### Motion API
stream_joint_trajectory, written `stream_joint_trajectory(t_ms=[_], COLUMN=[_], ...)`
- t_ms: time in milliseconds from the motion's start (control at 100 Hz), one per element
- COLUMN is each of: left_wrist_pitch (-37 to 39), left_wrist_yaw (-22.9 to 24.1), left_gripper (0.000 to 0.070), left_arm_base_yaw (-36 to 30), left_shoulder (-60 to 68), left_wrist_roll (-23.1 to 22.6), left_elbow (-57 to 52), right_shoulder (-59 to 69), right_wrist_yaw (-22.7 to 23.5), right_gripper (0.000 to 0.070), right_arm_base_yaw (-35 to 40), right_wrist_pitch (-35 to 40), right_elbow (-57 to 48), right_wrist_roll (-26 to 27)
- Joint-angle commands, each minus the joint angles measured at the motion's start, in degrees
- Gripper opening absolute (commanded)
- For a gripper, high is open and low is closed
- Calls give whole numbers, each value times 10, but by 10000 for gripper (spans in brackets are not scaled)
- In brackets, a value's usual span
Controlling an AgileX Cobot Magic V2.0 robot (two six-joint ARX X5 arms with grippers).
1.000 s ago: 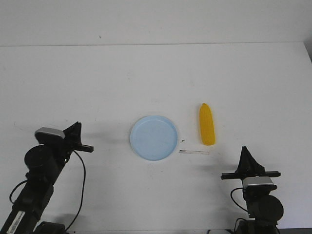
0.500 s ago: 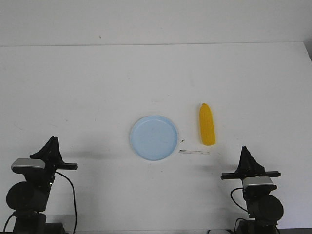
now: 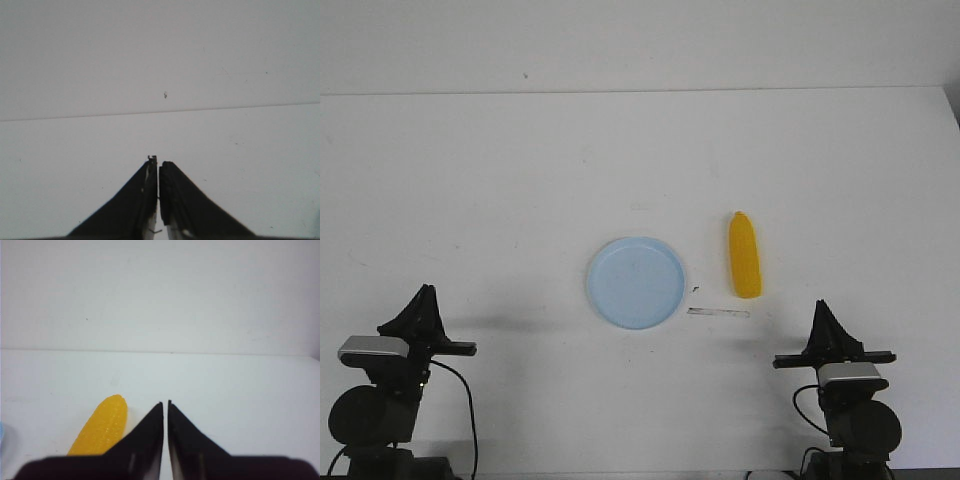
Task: Place corn on plate with both arms
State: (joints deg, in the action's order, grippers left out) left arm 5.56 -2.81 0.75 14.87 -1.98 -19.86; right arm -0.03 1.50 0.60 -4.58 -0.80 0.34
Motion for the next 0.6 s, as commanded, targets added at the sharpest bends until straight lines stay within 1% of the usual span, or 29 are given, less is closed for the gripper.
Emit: stream_joint_trajectory(t_ms=[0,590], left_wrist_pitch=[8,5], left_wrist_yaw=[1,1], left_gripper=[1,1], left_arm_base_yaw=[1,1], left_shoulder=[-3,-4], left_wrist_roll=[-1,-1], left_elbow=[-3,-3], right_shoulder=[1,1], right_wrist_yaw=[0,0], right_gripper=[16,16], right_arm_base_yaw=[0,0], right_wrist_pitch=[-6,-7], right_elbow=[1,1], right_wrist_roll=[-2,-2])
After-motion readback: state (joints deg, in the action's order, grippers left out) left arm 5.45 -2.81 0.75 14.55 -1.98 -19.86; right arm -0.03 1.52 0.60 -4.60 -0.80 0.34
